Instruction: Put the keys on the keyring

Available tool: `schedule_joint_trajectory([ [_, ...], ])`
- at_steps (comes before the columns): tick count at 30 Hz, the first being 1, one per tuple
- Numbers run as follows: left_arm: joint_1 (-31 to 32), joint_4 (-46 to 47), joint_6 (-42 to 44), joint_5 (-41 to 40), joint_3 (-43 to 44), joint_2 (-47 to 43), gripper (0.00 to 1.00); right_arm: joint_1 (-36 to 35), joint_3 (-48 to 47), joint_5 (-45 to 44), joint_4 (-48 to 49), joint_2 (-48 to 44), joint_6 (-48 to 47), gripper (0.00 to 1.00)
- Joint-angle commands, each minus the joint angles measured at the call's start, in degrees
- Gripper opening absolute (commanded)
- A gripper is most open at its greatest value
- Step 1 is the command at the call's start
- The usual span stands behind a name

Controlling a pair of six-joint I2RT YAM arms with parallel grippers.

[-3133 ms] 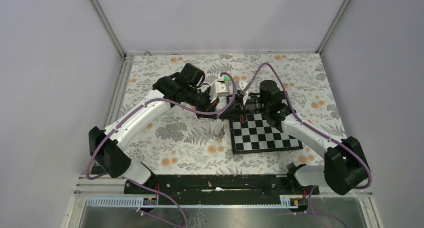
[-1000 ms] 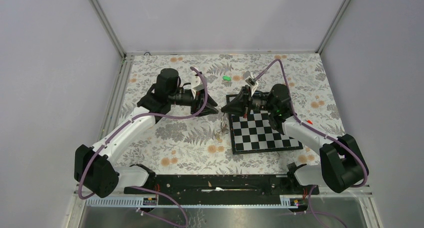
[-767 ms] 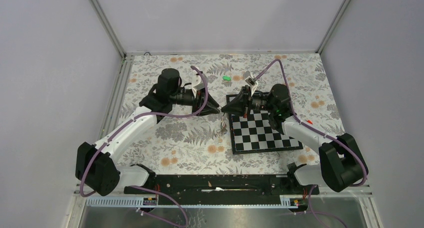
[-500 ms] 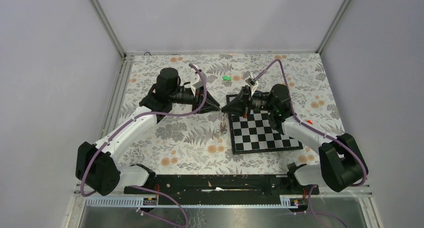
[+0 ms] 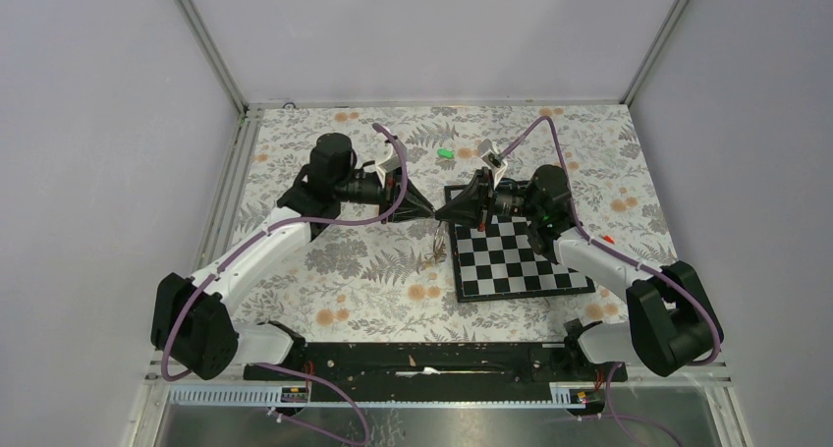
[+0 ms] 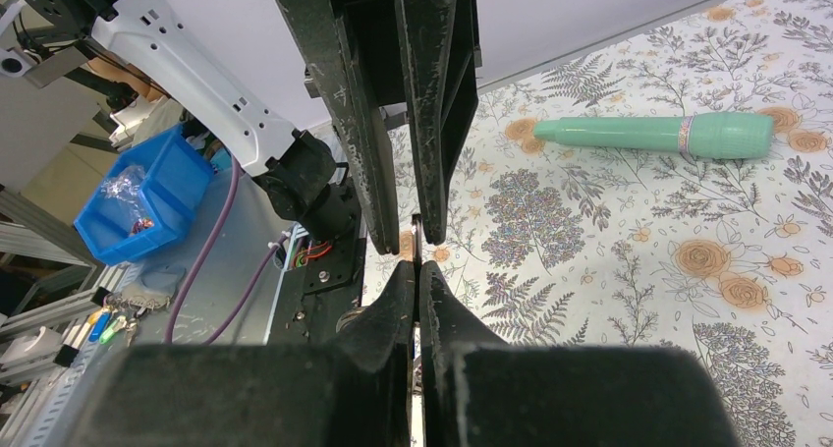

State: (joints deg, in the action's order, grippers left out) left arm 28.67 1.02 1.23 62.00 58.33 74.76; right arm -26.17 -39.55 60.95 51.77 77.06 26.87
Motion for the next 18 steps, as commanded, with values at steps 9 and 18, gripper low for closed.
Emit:
schedule_joint_trajectory([
  [9,-0.5,4.2,-0.7,3.0,-1.6,-0.2,0.2,0.7,-0.4,0.0,3.8,-0.2,0.6,0.0],
  [18,-0.4,5.4,-2.9,3.7,-0.8,0.8,0.16,0.7,-0.3,-0.1,3.7,0.2,0.5,0.0],
])
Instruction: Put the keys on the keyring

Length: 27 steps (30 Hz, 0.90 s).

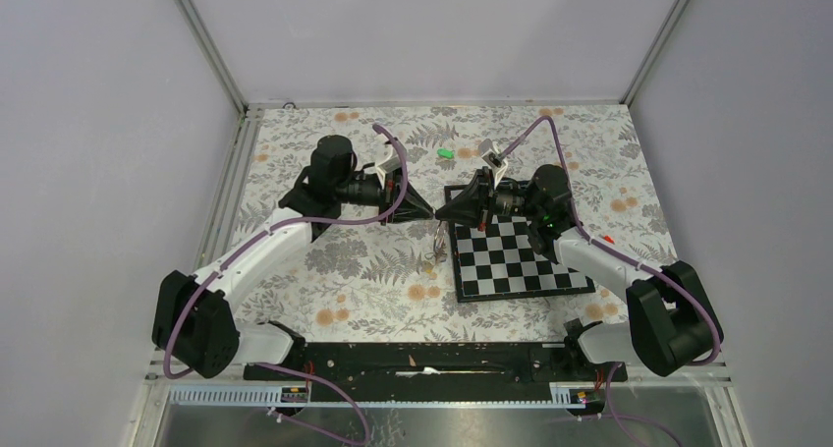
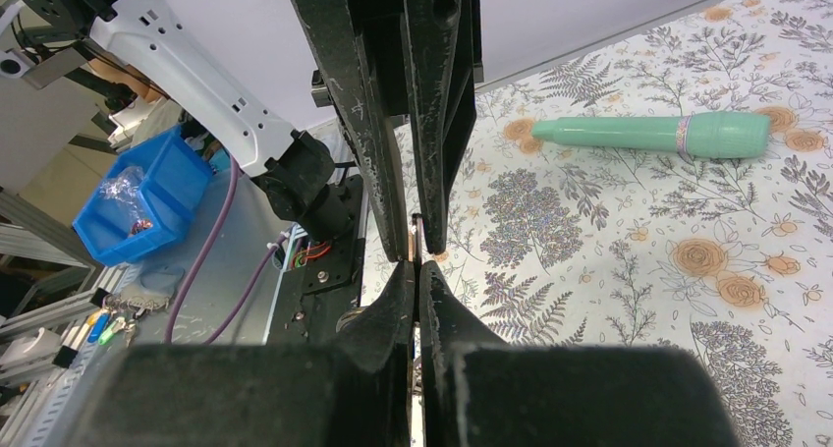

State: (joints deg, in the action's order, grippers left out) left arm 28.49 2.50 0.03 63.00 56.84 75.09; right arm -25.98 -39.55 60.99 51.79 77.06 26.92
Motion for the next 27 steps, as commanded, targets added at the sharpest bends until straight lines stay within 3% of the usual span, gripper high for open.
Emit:
schedule_joint_trajectory([
  [1,-0.3,4.0,-2.0,2.7,0.8,0.5,0.16,0.5,-0.3,-0.1,3.7,0.3,0.5,0.0],
  [10,-0.3,5.2,-3.1,3.3,0.9,0.9,0.12,0.5,-0.2,-0.2,3.4,0.5,0.2,0.0],
  [16,-0.3,5.5,-3.2,3.6,0.6,0.9,0.0,0.5,-0.2,-0.2,3.1,0.4,-0.1,0.0],
  [22,-0.3,3.1,0.4,3.5,-0.1,-0.4,0.0,0.6,-0.3,-0.9,1.5,0.2,-1.6,0.0],
  [25,-0.3,0.1,4.3,3.3,0.0,-1.4,0.0,0.8,-0.3,-1.2,0.5,0.0,-2.4,0.03],
  [27,-0.3,-1.7,6.2,2.8,0.1,-2.0,0.0,0.9,-0.3,-1.3,-0.3,0.0,-2.8,0.12],
])
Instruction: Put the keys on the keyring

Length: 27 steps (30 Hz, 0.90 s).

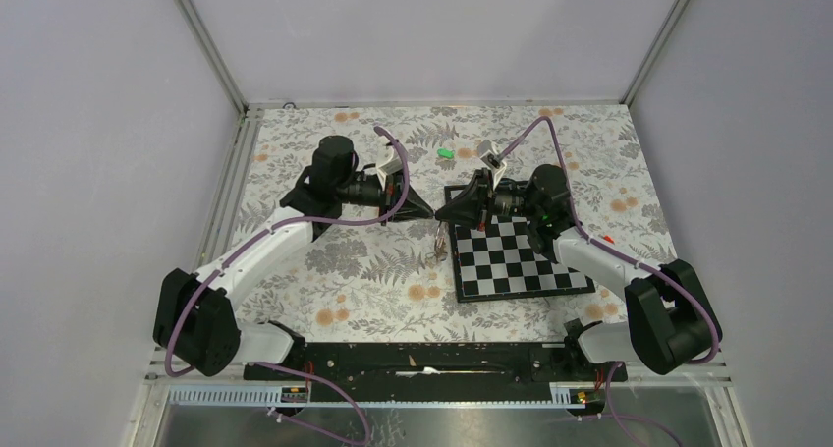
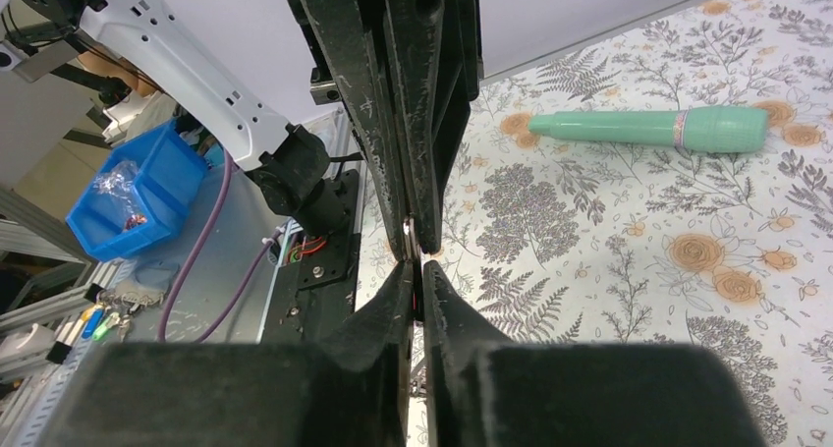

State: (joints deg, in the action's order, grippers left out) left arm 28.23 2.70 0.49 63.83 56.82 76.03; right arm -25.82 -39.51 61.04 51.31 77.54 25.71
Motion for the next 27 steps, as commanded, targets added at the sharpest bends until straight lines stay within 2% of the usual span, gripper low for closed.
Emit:
schedule_joint_trajectory([
  [1,0.0,-3.7,7.1,1.6,0.4,-3.1,0.0,0.8,-0.4,-1.5,-0.3,-0.5,-2.2,0.18],
  [4,0.0,-7.6,10.7,0.0,1.2,-3.5,0.0,1.0,-0.3,-1.5,-2.2,-1.0,-4.7,0.31],
  [8,0.0,-11.5,15.0,-2.5,1.7,-4.3,0.0,1.1,-0.4,-1.1,-6.6,-2.9,-10.2,0.4],
  [17,0.0,-14.5,17.6,-6.3,2.3,-5.4,0.0,1.1,-0.9,-0.5,-11.1,-3.5,-15.0,0.42],
  [23,0.2,-13.3,14.1,-6.1,2.8,-4.4,0.0,0.7,-1.8,0.2,-11.2,-2.9,-14.3,0.4],
  [27,0.2,-11.9,10.1,-6.6,3.5,-3.4,0.0,-0.3,-2.8,0.7,-14.4,-2.9,-17.2,0.4],
])
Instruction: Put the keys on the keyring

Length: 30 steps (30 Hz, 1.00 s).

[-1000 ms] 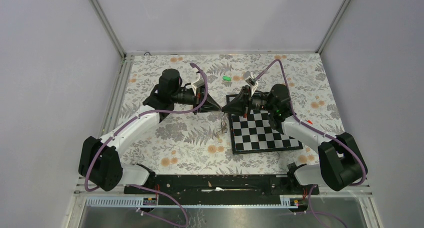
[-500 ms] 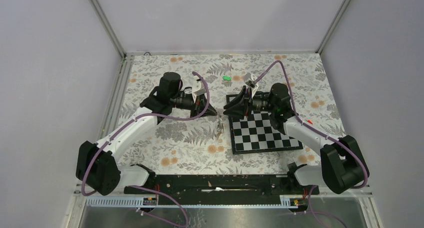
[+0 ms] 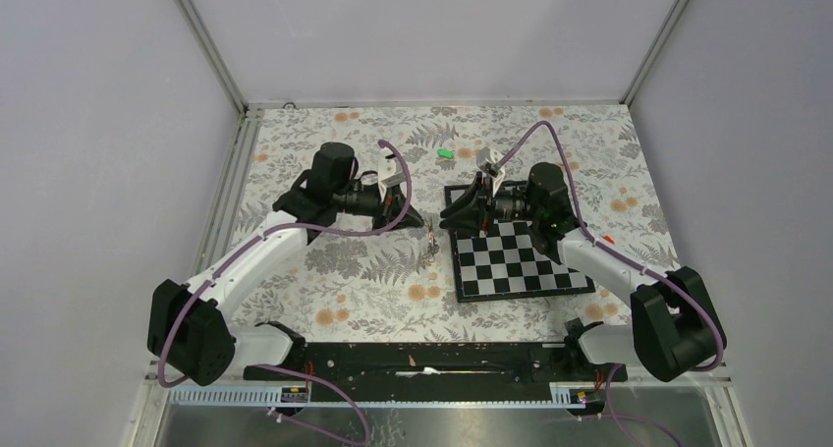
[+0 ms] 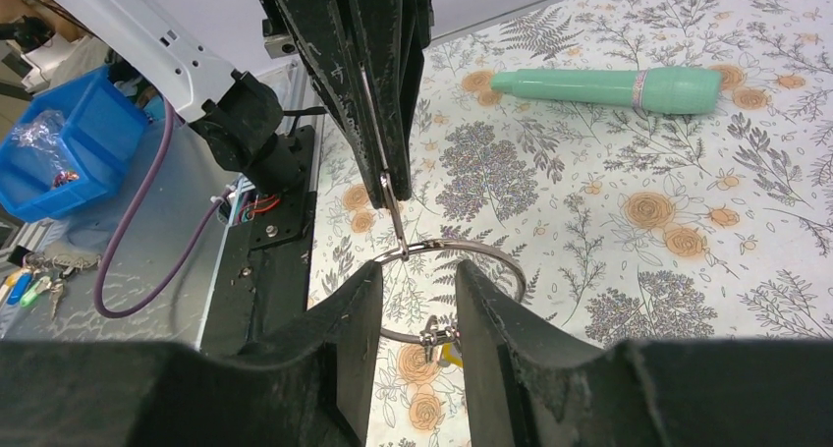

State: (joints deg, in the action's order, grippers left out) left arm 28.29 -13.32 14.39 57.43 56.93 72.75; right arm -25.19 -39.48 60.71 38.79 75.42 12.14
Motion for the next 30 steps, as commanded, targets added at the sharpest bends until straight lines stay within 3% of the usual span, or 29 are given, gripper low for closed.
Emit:
schedule_joint_trajectory([
  [1,0.3,4.2,-4.6,-0.5,3.8,0.1,0.0,-1.1,-3.0,0.9,-3.0,-0.7,-4.6,0.4],
  [6,0.3,2.2,-5.4,-3.9,5.7,0.9,0.0,-1.1,-4.4,-1.1,-9.0,-0.9,-9.8,0.4],
  [10,0.2,-4.4,-0.3,-6.8,8.1,1.3,0.0,-1.0,-9.6,-7.3,-20.8,-0.6,-16.4,0.44],
  [15,0.2,-12.2,6.3,-9.7,9.3,0.2,0.0,-0.7,-15.5,-16.8,-28.6,2.0,-20.2,0.53],
  [22,0.1,-18.2,10.1,-10.9,9.4,-1.5,0.0,0.3,-26.7,-26.6,-36.2,12.6,-21.8,0.7],
  [30,0.1,-20.3,9.0,-15.5,9.3,-3.1,0.0,2.5,-43.2,-35.9,-44.0,29.8,-16.7,0.74],
])
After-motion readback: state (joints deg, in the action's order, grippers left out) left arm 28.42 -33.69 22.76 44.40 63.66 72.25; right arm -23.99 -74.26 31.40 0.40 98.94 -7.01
